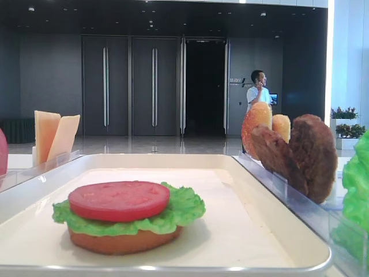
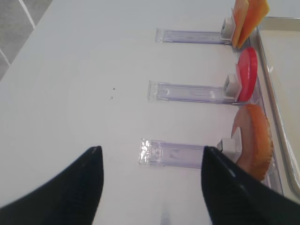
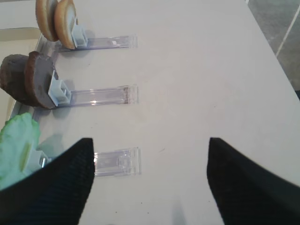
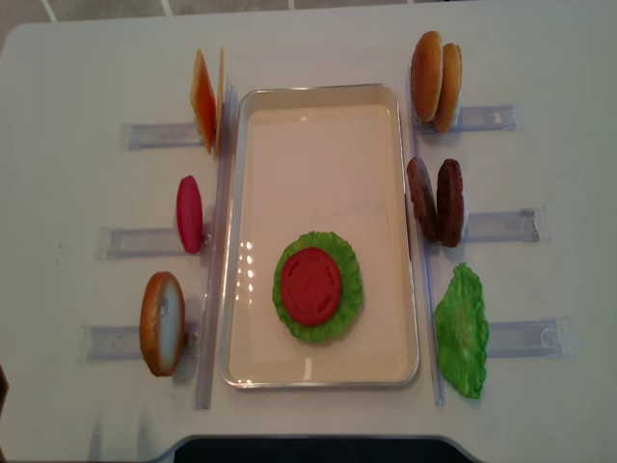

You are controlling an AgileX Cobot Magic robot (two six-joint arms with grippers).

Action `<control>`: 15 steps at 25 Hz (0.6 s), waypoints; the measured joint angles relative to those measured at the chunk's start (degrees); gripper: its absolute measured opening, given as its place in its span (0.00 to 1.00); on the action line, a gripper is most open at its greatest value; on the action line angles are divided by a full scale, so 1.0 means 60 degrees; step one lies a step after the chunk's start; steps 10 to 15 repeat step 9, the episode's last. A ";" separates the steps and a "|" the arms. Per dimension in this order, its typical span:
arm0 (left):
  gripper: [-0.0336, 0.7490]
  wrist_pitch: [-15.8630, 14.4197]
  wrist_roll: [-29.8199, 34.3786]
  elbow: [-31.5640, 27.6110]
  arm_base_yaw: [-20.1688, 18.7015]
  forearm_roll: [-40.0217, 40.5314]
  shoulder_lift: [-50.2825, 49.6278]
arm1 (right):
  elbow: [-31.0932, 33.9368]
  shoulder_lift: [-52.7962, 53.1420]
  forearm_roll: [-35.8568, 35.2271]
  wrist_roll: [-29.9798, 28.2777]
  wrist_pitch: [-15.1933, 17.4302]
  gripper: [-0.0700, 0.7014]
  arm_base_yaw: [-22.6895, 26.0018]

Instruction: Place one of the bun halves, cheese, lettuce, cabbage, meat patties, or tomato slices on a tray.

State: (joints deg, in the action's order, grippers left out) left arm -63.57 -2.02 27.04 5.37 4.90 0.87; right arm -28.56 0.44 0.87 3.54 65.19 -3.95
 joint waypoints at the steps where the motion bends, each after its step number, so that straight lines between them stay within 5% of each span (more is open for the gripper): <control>1: 0.68 0.0000 0.0000 0.0000 0.0000 0.0000 0.0000 | 0.0000 0.0000 0.0000 0.0000 0.0000 0.75 0.0000; 15: 0.68 0.0000 0.0000 0.0000 0.0000 0.0000 0.0000 | 0.0000 0.0000 0.0000 0.0000 0.0000 0.75 0.0000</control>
